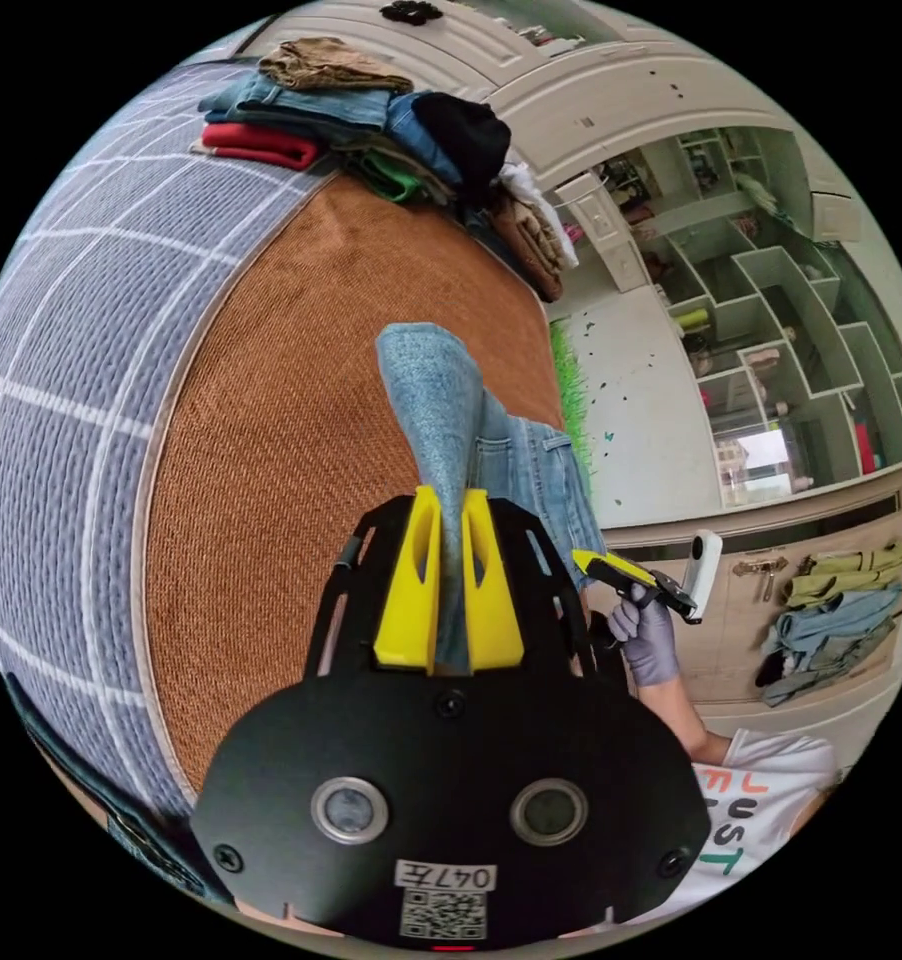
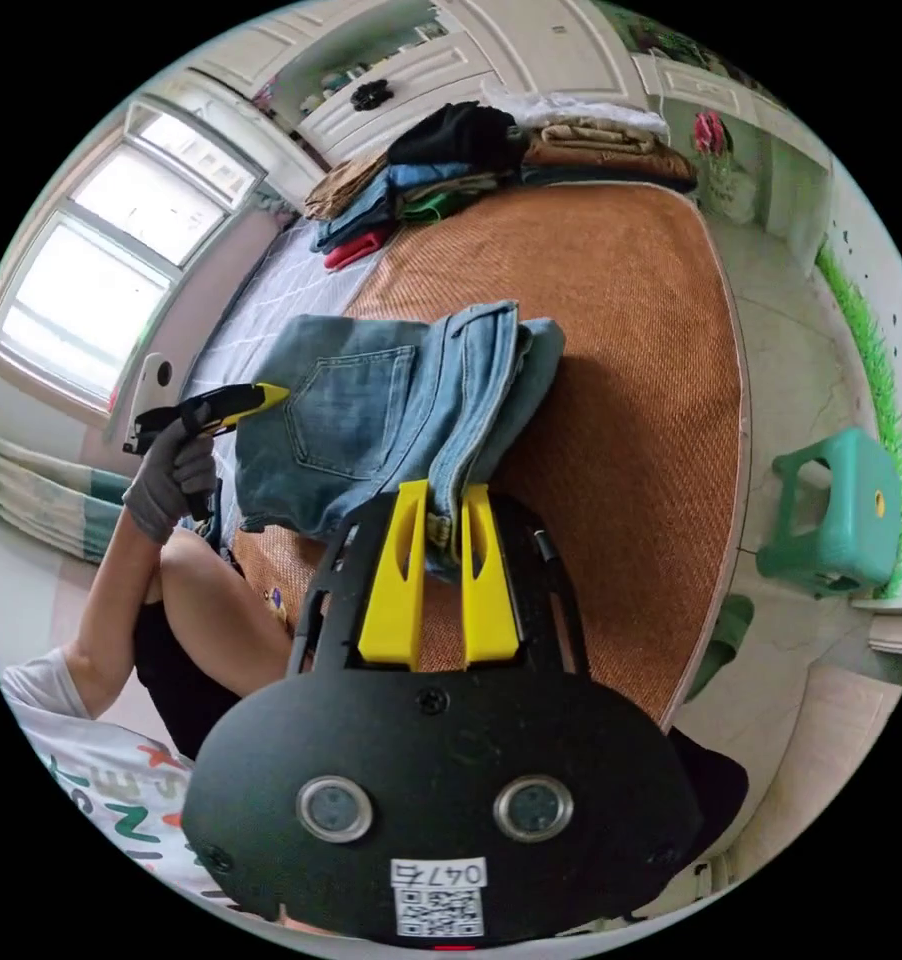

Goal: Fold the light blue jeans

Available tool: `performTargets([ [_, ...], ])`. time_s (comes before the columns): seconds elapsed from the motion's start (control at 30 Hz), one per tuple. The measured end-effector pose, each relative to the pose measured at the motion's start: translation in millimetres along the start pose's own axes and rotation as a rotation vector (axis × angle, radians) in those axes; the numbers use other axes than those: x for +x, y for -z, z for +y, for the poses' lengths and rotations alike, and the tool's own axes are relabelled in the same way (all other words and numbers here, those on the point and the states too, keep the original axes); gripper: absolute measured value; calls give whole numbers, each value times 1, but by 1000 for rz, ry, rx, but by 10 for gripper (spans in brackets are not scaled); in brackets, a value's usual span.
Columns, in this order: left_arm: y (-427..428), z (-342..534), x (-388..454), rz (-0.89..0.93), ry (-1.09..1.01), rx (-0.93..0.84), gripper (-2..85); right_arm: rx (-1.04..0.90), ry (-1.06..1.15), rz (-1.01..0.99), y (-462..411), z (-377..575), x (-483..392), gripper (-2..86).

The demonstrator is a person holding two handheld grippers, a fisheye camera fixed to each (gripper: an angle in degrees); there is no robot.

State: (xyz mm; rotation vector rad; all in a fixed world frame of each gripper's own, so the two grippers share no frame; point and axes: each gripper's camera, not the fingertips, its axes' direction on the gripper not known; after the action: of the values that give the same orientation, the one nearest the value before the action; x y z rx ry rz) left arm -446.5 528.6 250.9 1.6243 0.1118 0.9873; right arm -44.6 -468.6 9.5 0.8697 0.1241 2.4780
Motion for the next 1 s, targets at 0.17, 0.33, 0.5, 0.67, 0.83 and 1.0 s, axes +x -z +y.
performTargets([
  [0.17, 120, 103, -20, 133, 25, 286, 4, 138, 197, 67, 53, -4, -93, 17],
  [0.33, 276, 257, -43, 167, 23, 605, 3, 231, 444, -14, 102, -10, -204, 16],
  [0.5, 433, 452, -75, 8, 82, 829, 5, 196, 736, -180, 107, 8, -336, 17],
  [0.67, 558, 639, -106, -245, 232, 956, 15, 75, 991, -318, 62, 46, -478, 18],
  [0.83, 599, 751, -183, -293, 497, 960, 57, -79, 987, -364, -10, 61, -548, 39],
  [1.0, 571, 848, -239, -220, 660, 865, 239, -85, 930, -347, -29, 68, -501, 77],
])
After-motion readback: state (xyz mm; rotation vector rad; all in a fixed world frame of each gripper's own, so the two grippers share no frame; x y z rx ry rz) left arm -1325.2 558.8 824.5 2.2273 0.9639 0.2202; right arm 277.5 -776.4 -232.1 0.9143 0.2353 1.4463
